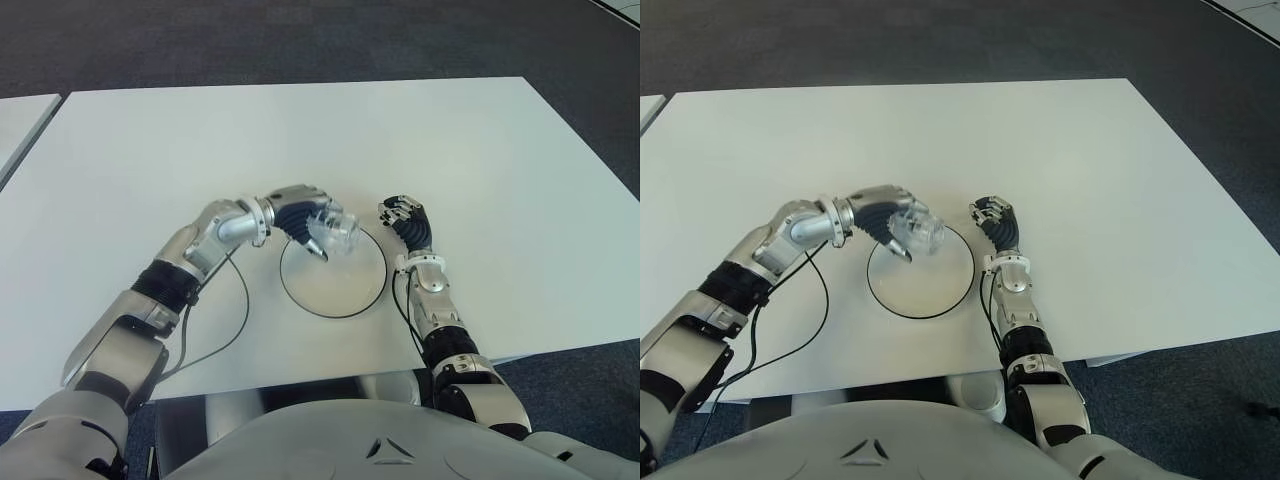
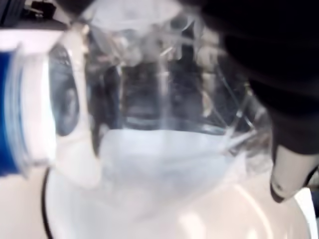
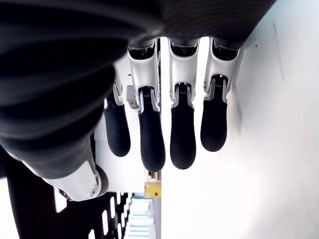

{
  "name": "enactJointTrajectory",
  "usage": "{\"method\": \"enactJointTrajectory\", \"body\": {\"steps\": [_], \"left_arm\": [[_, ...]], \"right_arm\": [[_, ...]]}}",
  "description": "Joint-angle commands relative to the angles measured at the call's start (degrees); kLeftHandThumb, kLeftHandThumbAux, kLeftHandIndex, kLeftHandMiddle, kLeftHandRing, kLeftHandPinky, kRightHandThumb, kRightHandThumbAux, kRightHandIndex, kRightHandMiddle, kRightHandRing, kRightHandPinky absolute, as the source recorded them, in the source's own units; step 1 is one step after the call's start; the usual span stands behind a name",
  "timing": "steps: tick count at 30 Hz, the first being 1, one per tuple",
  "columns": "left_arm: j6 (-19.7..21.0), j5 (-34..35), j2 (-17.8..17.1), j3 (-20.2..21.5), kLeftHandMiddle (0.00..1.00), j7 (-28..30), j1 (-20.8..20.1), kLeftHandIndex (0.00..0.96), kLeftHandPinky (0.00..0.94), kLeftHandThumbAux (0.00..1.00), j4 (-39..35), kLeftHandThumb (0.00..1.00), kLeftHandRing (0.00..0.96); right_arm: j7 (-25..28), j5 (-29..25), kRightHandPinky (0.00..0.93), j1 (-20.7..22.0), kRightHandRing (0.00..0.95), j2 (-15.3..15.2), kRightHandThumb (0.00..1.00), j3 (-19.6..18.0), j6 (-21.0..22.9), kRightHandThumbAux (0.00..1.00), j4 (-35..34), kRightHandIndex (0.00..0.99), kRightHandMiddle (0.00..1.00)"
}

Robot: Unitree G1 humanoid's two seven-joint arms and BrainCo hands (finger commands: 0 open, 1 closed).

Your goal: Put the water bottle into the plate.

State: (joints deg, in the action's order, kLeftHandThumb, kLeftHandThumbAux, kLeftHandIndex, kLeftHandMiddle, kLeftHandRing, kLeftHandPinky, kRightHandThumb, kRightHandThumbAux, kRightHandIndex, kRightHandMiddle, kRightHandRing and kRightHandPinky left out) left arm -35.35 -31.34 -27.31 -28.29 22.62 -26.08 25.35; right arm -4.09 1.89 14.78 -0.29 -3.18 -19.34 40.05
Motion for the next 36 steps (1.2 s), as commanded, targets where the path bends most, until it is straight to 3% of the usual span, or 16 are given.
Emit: {"method": "enactJointTrajectory", "body": {"steps": [1,14,18,21,30,32,35,36], "left_arm": [[-2.87,-2.12,-0.38,-1.15,0.526,-1.75,0.13,0.406,0.733,0.666,3.48,0.851,0.795],[-7.49,-4.47,0.61,-3.48,0.527,-1.76,-2.46,0.405,0.778,0.666,10.03,0.849,0.797],[-10.81,-8.92,0.34,-5.05,0.564,-6.20,-3.94,0.406,0.808,0.666,12.06,0.849,0.809],[-12.20,-11.76,-0.08,-6.10,0.514,-9.37,-4.73,0.433,0.813,0.663,12.58,0.846,0.813],[-14.35,-17.28,-1.24,-8.14,0.490,-15.17,-6.39,0.434,0.728,0.666,12.93,0.836,0.746],[-14.20,-17.94,-1.43,-8.35,0.487,-15.47,-6.65,0.430,0.683,0.668,12.84,0.834,0.696],[-13.73,-18.70,-1.69,-8.65,0.490,-15.40,-6.98,0.221,0.578,0.638,12.61,0.526,0.588],[-13.20,-19.17,-1.72,-8.83,0.481,-15.43,-7.02,0.195,0.561,0.634,12.59,0.494,0.570]], "right_arm": [[0.27,-0.11,0.508,-2.84,0.523,0.17,0.699,0.12,3.36,0.732,2.60,0.428,0.526],[-0.25,-0.10,0.523,-2.31,0.530,0.14,0.700,-0.03,3.90,0.732,3.41,0.429,0.530],[0.29,-0.66,0.534,-2.20,0.535,0.19,0.701,-0.31,3.55,0.731,3.75,0.430,0.536],[0.18,-0.67,0.533,-2.09,0.537,0.23,0.701,-0.41,3.50,0.731,3.98,0.430,0.538],[-0.77,-0.33,0.525,-1.83,0.536,0.27,0.701,-0.46,4.17,0.730,4.26,0.430,0.534],[-0.79,-0.33,0.524,-1.84,0.534,0.26,0.702,-0.46,4.13,0.730,4.27,0.430,0.531],[-0.75,-0.33,0.528,-1.84,0.533,0.23,0.702,-0.42,4.03,0.730,4.27,0.429,0.529],[-0.65,-0.33,0.528,-1.85,0.533,0.19,0.702,-0.39,3.93,0.730,4.29,0.429,0.529]]}}
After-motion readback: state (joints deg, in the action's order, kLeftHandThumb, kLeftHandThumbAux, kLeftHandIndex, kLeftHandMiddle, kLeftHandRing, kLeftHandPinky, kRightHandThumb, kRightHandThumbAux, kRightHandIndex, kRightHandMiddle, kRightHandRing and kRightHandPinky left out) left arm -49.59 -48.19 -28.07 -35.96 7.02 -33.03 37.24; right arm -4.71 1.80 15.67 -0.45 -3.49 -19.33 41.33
